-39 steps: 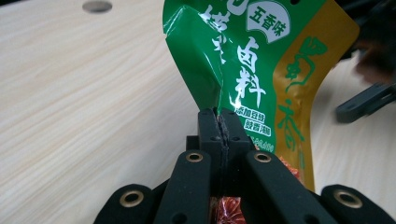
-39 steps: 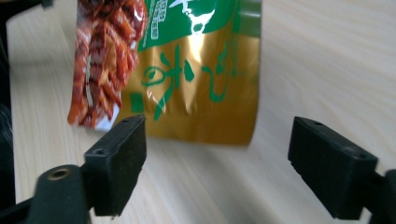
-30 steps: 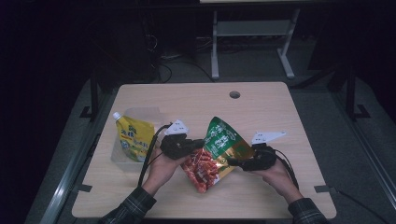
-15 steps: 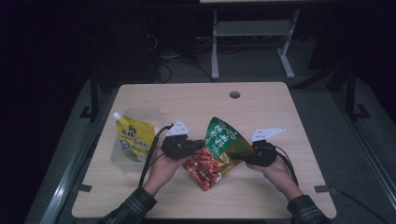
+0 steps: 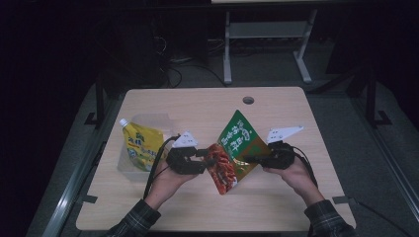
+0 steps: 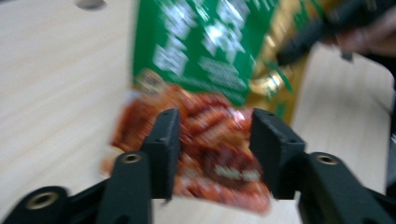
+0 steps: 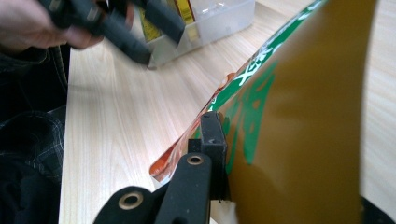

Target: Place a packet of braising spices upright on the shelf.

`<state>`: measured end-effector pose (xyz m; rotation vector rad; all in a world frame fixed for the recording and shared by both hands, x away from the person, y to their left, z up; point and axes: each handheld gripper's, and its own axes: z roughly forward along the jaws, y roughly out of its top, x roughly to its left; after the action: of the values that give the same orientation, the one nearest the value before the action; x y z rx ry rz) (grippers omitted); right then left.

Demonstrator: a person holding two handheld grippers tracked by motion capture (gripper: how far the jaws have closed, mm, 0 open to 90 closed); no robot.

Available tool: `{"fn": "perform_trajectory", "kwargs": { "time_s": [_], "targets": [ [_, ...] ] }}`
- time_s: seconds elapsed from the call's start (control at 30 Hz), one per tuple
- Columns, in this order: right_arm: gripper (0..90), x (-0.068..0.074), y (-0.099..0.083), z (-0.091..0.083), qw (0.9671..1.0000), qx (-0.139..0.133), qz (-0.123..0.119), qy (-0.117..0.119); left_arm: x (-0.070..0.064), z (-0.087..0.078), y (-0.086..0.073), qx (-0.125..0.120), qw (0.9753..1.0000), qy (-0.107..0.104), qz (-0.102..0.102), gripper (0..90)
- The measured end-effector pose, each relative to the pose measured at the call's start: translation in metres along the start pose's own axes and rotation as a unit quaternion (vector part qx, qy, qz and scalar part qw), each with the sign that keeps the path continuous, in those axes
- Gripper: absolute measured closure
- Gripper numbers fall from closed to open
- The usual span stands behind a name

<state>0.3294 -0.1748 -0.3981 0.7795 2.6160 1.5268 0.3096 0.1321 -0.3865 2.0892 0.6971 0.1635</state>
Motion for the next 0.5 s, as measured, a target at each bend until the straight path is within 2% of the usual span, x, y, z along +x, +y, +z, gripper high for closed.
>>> {"fn": "perform_trajectory", "kwargs": {
  "time_s": [0.1,0.17,0.27,0.4,0.5],
  "targets": [
    [89.7,-0.001,0.011,0.001,0.9999,0.006,-0.008,0.002,-0.005,0.0,-0.012,0.018,0.9996,-0.022,0.006,42.8],
    [89.8,-0.001,0.019,0.002,0.9999,0.009,-0.013,0.0,-0.006,0.0,-0.016,0.023,0.9993,-0.028,0.012,38.0],
    [89.8,0.0,0.031,0.004,0.9998,0.009,-0.018,-0.002,-0.011,0.001,-0.034,0.045,0.9977,-0.045,0.022,34.2],
    [89.8,0.0,0.045,0.008,0.9996,0.009,-0.026,-0.006,-0.012,-0.002,-0.048,0.053,0.9962,-0.05,0.046,27.9],
    [89.8,0.0,0.056,0.012,0.9994,0.013,-0.032,-0.008,-0.013,-0.006,-0.056,0.061,0.9957,-0.048,0.052,23.8]
  ]
}}
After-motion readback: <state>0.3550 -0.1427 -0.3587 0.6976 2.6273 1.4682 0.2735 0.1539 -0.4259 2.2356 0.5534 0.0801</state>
